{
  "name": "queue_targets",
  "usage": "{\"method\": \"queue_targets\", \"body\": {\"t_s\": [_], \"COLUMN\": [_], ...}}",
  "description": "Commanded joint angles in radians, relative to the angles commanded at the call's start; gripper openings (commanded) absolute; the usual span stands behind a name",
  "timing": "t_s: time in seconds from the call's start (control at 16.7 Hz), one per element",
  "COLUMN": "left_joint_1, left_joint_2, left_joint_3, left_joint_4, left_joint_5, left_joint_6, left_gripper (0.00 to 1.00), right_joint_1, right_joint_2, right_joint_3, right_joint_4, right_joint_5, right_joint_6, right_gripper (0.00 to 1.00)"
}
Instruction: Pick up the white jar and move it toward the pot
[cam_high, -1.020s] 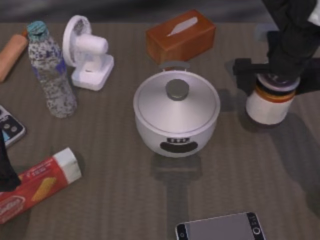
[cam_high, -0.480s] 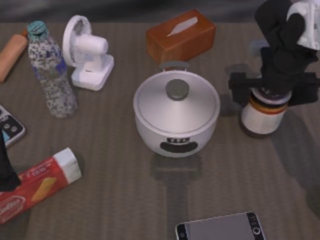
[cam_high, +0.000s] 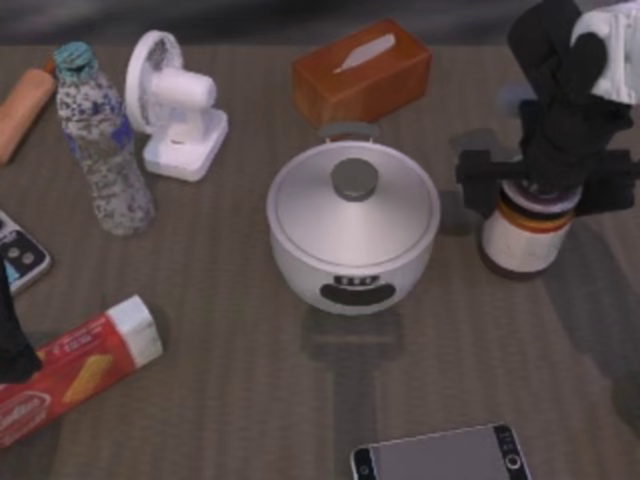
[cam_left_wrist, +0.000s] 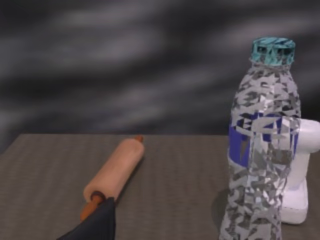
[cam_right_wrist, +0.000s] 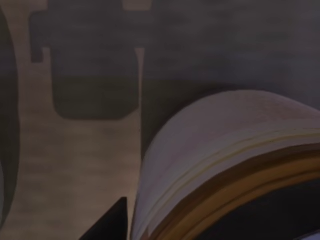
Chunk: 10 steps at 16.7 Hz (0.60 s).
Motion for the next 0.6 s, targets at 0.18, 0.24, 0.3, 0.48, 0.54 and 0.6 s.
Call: {"method": "queue_targets", "body": {"t_s": [0.18,0.24,0.3,0.48,0.54,0.6], "left_joint_1": [0.000,0.000,0.000,0.000,0.000,0.000], "left_joint_2": [0.000,0.000,0.000,0.000,0.000,0.000], "left_joint_3": [0.000,0.000,0.000,0.000,0.000,0.000], "left_joint_4": [0.000,0.000,0.000,0.000,0.000,0.000], "left_joint_5": [0.000,0.000,0.000,0.000,0.000,0.000], "left_joint_6": [0.000,0.000,0.000,0.000,0.000,0.000], "left_gripper": [1.00,1.00,1.00,1.00,1.00,1.00], "right_joint_1": [0.000,0.000,0.000,0.000,0.000,0.000], "right_joint_2": [0.000,0.000,0.000,0.000,0.000,0.000], "right_joint_3": [0.000,0.000,0.000,0.000,0.000,0.000], "right_joint_4": [0.000,0.000,0.000,0.000,0.000,0.000], "right_joint_5": [0.000,0.000,0.000,0.000,0.000,0.000], "right_joint_6": [0.000,0.000,0.000,0.000,0.000,0.000], "right_gripper": [0.53,0.60,0.68,0.90,0.98,1.00]}}
